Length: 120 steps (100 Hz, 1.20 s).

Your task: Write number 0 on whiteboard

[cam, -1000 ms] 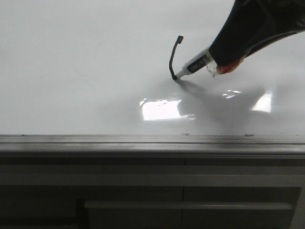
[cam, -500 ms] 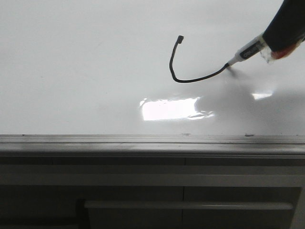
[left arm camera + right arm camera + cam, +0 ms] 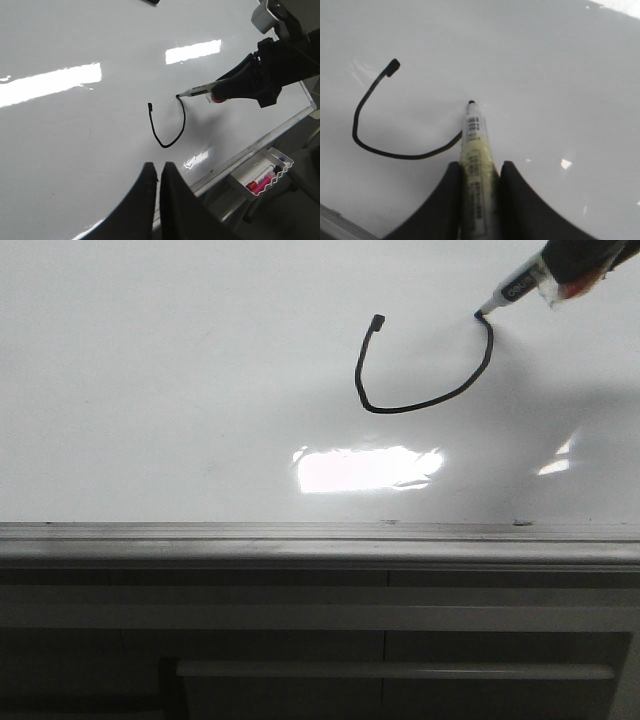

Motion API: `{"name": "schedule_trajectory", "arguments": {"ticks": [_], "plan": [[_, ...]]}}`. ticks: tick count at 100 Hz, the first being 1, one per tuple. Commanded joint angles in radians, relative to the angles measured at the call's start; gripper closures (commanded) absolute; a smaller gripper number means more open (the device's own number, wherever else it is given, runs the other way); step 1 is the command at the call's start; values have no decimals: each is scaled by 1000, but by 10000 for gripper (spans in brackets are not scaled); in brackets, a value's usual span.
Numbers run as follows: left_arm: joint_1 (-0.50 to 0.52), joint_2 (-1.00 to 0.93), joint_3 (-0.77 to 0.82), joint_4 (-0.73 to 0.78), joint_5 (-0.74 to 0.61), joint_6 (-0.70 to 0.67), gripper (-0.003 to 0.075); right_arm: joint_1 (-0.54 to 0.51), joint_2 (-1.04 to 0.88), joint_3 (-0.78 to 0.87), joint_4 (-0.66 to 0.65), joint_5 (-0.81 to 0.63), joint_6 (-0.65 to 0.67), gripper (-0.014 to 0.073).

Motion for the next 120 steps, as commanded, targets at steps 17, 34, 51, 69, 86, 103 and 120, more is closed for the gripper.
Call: {"name": "schedule_trajectory", "arguments": {"ticks": [17,34,51,69,86,103,120], "plan": [[3,3,-28,0,-67,-8,740,15,57,-57,-41,-92,7,639],[3,3,-28,0,-67,-8,740,48,84,-64,-33,-99,7,640],[3,3,-28,0,-67,-8,740,72,109,-75,-18,-103,7,640],[3,3,-28,0,-67,-8,740,92,111,-75,-8,-63,7,640],[3,3,-28,0,-67,-8,740,92,111,-75,22,-46,7,640],[3,3,-28,0,-67,-8,740,111,111,-75,31,-41,7,640],[3,3,-28,0,-67,-8,740,125,84,-110,26,-38,7,640]]}}
